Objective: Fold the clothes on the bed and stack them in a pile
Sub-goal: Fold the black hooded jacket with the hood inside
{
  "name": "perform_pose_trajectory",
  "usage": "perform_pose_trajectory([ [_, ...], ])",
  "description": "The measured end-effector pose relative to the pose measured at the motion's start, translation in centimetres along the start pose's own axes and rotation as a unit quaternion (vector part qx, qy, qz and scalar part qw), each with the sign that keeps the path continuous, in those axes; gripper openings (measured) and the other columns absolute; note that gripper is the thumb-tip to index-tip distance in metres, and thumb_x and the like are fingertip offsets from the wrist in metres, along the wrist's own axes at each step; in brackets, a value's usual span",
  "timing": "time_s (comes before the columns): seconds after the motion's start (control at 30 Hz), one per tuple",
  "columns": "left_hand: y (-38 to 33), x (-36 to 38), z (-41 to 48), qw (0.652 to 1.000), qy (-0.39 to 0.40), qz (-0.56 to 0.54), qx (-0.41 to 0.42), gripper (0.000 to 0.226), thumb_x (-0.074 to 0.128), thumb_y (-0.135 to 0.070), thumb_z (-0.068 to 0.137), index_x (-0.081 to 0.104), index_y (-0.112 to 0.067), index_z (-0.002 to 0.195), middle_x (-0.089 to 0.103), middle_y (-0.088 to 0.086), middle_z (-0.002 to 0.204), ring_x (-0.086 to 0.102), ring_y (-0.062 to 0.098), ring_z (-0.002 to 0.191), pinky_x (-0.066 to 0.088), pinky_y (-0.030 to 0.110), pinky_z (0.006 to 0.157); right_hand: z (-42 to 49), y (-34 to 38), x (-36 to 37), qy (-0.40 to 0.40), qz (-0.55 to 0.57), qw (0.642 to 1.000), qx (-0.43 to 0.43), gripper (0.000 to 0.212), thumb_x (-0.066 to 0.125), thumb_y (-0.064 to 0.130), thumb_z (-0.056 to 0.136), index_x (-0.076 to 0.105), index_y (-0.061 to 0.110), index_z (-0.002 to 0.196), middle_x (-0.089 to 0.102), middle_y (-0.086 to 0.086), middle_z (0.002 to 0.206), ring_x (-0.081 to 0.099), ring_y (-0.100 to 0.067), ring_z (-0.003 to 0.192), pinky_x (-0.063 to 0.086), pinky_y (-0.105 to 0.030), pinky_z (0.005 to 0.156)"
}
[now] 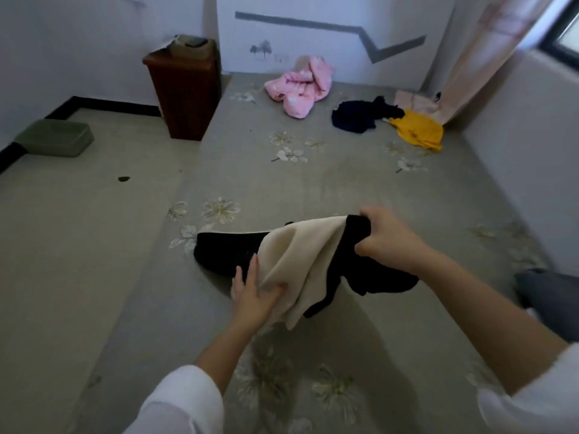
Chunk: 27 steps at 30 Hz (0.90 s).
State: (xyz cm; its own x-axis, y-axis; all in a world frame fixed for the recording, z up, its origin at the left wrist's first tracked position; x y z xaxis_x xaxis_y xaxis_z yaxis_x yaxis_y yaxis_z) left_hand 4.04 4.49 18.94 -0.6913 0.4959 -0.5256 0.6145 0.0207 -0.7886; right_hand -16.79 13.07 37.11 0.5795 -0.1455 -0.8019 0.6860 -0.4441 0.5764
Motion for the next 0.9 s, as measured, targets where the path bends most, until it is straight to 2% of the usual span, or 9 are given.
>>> perform_pose_trajectory([
  [0.1,-4.7,0.7,-2.3,0.991,0.078,0.006,0.113,0.036,0.058,-0.034,0.093,0.057,-0.027,0.128,0.020,-0.002,0.158,-0.002,0.022,0.147,0.002,0.043,0.117,-0.9,-1.4,-3.4,-0.090,-0.082,0.991,-0.061,0.029,0.056,-0.002,0.073,0.035,0.013,0.061,0.040,-0.004,0.058,0.041,-0.024,0.057,0.020,-0.030,0.046],
  [0.2,-9.0,2.2,-6.8,0.965,0.202,-0.055,0.157,0.041,0.063,-0.028,0.090,0.052,-0.035,0.129,0.026,-0.020,0.150,0.002,0.021,0.147,0.011,0.049,0.118,-1.6,-3.6,-6.9,-0.162,-0.053,0.984,-0.055,0.031,0.057,0.005,0.079,0.034,0.014,0.060,0.040,-0.005,0.058,0.040,-0.021,0.055,0.020,-0.033,0.048],
  [0.27,-11.2,3.7,-10.0,0.951,0.237,-0.073,0.183,0.052,0.067,-0.029,0.086,0.048,-0.036,0.133,0.036,-0.013,0.147,0.023,0.022,0.143,0.028,0.050,0.113,-1.9,-4.8,-8.9,-0.164,-0.014,0.986,-0.036,0.029,0.056,0.008,0.083,0.036,0.013,0.062,0.041,-0.006,0.059,0.041,-0.021,0.056,0.022,-0.032,0.050],
  [0.37,-13.6,6.2,-14.1,0.918,0.328,-0.098,0.202,0.052,0.071,-0.024,0.083,0.051,-0.036,0.130,0.051,-0.011,0.131,0.046,0.001,0.121,0.043,0.021,0.099,-2.7,-5.5,-11.3,-0.106,0.092,0.990,0.011,0.014,0.050,0.005,0.086,0.052,0.002,0.072,0.052,-0.013,0.068,0.050,-0.024,0.064,0.036,-0.031,0.058],
  [0.47,-14.8,7.6,-15.9,0.885,0.431,-0.115,0.132,0.053,0.064,-0.015,0.081,0.051,-0.037,0.128,0.053,-0.025,0.130,0.046,-0.009,0.120,0.040,0.008,0.092,-3.4,-5.3,-13.0,-0.047,0.206,0.977,0.019,0.022,0.050,0.007,0.091,0.058,-0.013,0.096,0.058,-0.015,0.081,0.055,-0.023,0.071,0.043,-0.033,0.063],
  [0.57,-14.6,7.9,-15.3,0.946,0.303,-0.099,0.055,0.042,0.056,-0.014,0.083,0.056,-0.035,0.119,0.054,-0.013,0.127,0.048,0.002,0.119,0.040,0.019,0.100,-4.5,-4.2,-14.6,-0.027,0.277,0.960,-0.003,0.020,0.052,0.012,0.095,0.065,-0.003,0.094,0.062,-0.010,0.073,0.058,-0.015,0.056,0.047,-0.022,0.050],
  [0.63,-13.9,8.0,-14.4,0.978,0.202,-0.053,0.003,0.044,0.055,-0.015,0.090,0.046,-0.027,0.131,0.047,0.000,0.136,0.046,0.013,0.123,0.038,0.028,0.104,-5.1,-3.8,-15.5,-0.018,0.311,0.950,-0.016,0.021,0.050,0.015,0.098,0.063,0.002,0.088,0.060,-0.008,0.067,0.054,-0.014,0.052,0.042,-0.022,0.046],
  [0.77,-14.4,9.3,-13.5,0.985,0.173,0.003,0.009,0.094,0.066,-0.039,0.085,0.001,-0.033,0.152,0.011,0.002,0.159,0.013,0.024,0.145,0.022,0.039,0.113,-6.2,-3.3,-16.8,-0.002,0.372,0.927,-0.052,0.019,0.045,0.014,0.099,0.059,0.003,0.093,0.058,-0.008,0.071,0.050,-0.019,0.064,0.039,-0.026,0.054],
  [0.9,-16.4,9.8,-12.2,0.992,0.053,0.086,0.070,0.082,0.052,-0.040,0.094,-0.006,-0.032,0.152,-0.005,0.009,0.159,0.001,0.039,0.143,0.015,0.054,0.114,-7.2,-3.9,-19.5,-0.001,0.433,0.894,-0.117,0.025,0.044,0.009,0.097,0.062,0.010,0.079,0.061,0.002,0.059,0.055,-0.008,0.052,0.045,-0.018,0.050],
])
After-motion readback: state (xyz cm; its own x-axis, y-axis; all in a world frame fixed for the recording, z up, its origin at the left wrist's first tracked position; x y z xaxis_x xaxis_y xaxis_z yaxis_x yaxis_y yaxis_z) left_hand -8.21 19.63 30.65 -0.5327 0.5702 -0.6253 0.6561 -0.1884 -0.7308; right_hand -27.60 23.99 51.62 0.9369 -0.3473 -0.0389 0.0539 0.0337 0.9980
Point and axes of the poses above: each hand's wrist, its own z-axis towards the middle knuckle, its own x-axis out of the palm, y = z × x, the point moved 1 cm from there along z, towards the middle knuckle
